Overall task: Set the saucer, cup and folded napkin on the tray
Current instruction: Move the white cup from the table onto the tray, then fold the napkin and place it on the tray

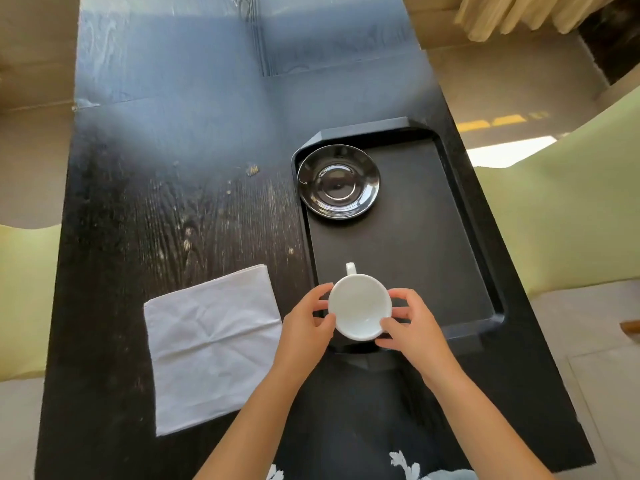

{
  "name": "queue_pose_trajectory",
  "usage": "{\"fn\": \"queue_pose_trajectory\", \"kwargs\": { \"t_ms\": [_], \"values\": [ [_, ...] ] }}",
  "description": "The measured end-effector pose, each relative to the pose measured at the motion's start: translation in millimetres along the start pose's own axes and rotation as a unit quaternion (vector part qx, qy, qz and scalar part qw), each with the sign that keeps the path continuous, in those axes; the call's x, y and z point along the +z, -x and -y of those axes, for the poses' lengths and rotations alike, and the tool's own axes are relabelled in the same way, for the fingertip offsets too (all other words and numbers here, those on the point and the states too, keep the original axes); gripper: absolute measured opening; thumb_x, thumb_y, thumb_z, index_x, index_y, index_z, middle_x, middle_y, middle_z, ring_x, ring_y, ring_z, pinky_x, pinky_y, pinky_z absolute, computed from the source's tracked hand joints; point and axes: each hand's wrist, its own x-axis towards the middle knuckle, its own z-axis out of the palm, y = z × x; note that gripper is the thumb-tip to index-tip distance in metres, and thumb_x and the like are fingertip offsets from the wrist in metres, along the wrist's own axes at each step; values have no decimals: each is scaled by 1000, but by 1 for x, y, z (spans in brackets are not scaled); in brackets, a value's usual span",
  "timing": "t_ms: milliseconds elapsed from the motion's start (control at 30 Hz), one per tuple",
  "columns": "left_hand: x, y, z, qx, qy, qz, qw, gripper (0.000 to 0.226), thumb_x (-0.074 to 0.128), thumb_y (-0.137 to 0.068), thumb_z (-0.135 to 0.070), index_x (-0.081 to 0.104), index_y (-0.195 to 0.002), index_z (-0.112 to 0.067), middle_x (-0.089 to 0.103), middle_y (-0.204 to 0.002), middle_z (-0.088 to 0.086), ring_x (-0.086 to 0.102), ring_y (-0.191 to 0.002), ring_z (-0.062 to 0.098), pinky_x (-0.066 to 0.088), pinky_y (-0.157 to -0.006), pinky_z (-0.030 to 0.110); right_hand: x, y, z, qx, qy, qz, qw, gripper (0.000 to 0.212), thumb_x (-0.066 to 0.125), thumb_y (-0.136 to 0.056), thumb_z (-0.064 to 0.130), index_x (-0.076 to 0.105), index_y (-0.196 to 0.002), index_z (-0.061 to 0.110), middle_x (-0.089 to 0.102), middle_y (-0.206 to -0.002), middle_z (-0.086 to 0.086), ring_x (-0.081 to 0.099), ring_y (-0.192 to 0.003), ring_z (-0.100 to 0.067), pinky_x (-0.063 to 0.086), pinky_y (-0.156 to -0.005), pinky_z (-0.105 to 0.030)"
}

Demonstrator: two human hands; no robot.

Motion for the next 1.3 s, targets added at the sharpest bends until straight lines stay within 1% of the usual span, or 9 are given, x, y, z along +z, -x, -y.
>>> {"fn": "queue_pose_trajectory", "kwargs": {
  "t_ms": [300,400,467,567,733,833,1000,1167,1300],
  "values": [
    [3,6,1,49,-27,-10,998,45,55,-90,-14,51,-129,-37,63,-108,-14,65,-83,3,57,-76,25,-5,0,-10,-8,32,17,999,47,63,-83,11,43,-112,43,60,-110,1,60,-87,-11,53,-52,-14],
    [2,7,1,83,-92,-2,992,47,54,-91,-16,46,-133,-34,65,-112,-7,63,-85,5,48,-73,13,-9,0,-7,-27,99,23,994,46,62,-84,15,43,-119,39,61,-111,2,61,-83,-8,53,-63,-19],
    [-2,7,-2,90,-155,2,984,49,53,-92,-20,39,-139,-28,62,-118,-4,58,-89,5,44,-75,16,-10,4,0,-40,160,14,986,46,62,-85,18,43,-125,31,59,-115,0,60,-82,-8,49,-67,-21],
    [-15,15,-5,117,-242,-32,963,46,49,-94,-26,39,-138,-24,60,-118,-2,58,-94,12,47,-76,24,-9,17,16,-84,259,-65,960,42,58,-87,21,46,-127,22,54,-121,-6,57,-90,-15,49,-72,-29],
    [-59,45,13,219,-355,-149,897,37,65,-83,-13,60,-120,-10,70,-104,10,66,-88,28,55,-74,40,35,51,43,-299,355,-156,872,39,64,-80,8,57,-118,9,60,-120,-12,53,-109,-29,50,-81,-40],
    [-91,59,40,165,-406,-174,882,40,67,-83,-18,59,-122,-12,66,-118,13,63,-103,29,51,-89,42,80,63,41,-362,416,-114,826,46,71,-76,9,58,-119,6,59,-125,-16,53,-118,-33,46,-95,-47],
    [-133,81,99,92,-452,-159,873,52,62,-86,-30,47,-133,-17,49,-139,11,48,-125,29,38,-106,46,137,73,5,-374,504,-2,778,55,73,-73,10,54,-125,4,52,-135,-19,46,-127,-35,46,-96,-50],
    [-149,99,146,96,-491,-82,862,59,56,-88,-34,35,-140,-16,35,-149,13,33,-137,30,32,-111,47,156,66,-38,-302,619,105,717,69,46,-91,21,6,-147,18,1,-158,-9,-2,-145,-25,12,-116,-47],
    [-152,109,173,116,-504,3,856,60,52,-90,-39,31,-142,-16,28,-153,13,28,-140,29,30,-111,40,159,64,-51,-281,645,111,702,71,45,-91,20,2,-147,20,-4,-158,-8,-5,-145,-24,10,-116,-47]
  ]
}}
